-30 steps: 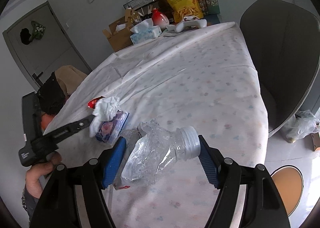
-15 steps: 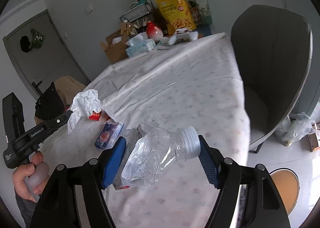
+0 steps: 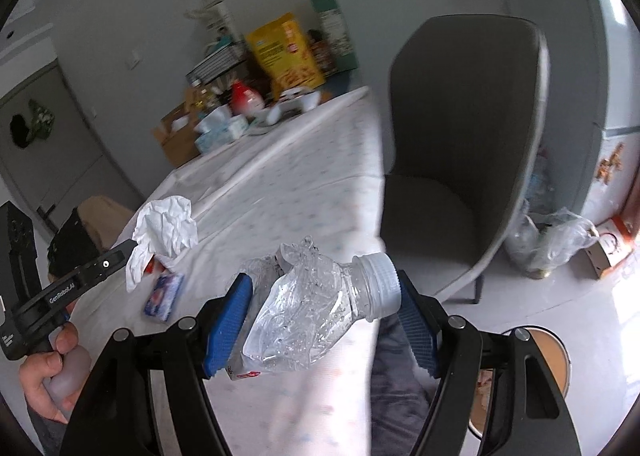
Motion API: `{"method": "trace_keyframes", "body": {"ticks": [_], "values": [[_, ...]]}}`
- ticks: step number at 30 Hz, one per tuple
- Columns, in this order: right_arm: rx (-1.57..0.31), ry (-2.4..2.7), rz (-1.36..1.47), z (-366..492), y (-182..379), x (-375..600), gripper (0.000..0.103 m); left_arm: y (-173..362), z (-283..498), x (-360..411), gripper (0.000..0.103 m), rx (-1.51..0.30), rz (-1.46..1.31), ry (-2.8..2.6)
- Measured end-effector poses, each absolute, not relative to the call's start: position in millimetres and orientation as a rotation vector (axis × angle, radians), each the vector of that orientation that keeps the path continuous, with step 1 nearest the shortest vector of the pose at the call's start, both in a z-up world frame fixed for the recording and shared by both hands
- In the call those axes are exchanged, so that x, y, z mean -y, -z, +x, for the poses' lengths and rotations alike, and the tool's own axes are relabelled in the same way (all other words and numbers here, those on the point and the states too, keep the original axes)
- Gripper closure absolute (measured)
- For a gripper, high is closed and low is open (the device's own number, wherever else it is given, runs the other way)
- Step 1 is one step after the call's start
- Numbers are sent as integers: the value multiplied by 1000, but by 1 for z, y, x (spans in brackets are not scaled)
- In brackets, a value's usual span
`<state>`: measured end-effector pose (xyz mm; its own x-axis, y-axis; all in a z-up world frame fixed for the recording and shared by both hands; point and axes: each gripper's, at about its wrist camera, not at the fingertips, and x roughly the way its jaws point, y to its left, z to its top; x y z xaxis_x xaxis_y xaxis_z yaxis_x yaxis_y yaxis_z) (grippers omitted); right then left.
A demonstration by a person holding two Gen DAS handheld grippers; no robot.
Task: Collect trash
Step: 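Carry the tissue and clear bottle over the cream bin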
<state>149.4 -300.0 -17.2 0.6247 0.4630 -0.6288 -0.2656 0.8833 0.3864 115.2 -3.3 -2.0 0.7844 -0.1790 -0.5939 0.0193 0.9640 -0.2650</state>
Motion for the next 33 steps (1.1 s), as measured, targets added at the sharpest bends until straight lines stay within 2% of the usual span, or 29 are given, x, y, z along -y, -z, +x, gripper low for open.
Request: {"method": "trace_keyframes", "body": {"ticks": [17,33], "values": [[-787,-218,350,140,39,414,33,15,154,124,95,-743,-140,298],[-841,-34,459,132,106,515,33,49,178,223,95,-854,-10,406]]}}
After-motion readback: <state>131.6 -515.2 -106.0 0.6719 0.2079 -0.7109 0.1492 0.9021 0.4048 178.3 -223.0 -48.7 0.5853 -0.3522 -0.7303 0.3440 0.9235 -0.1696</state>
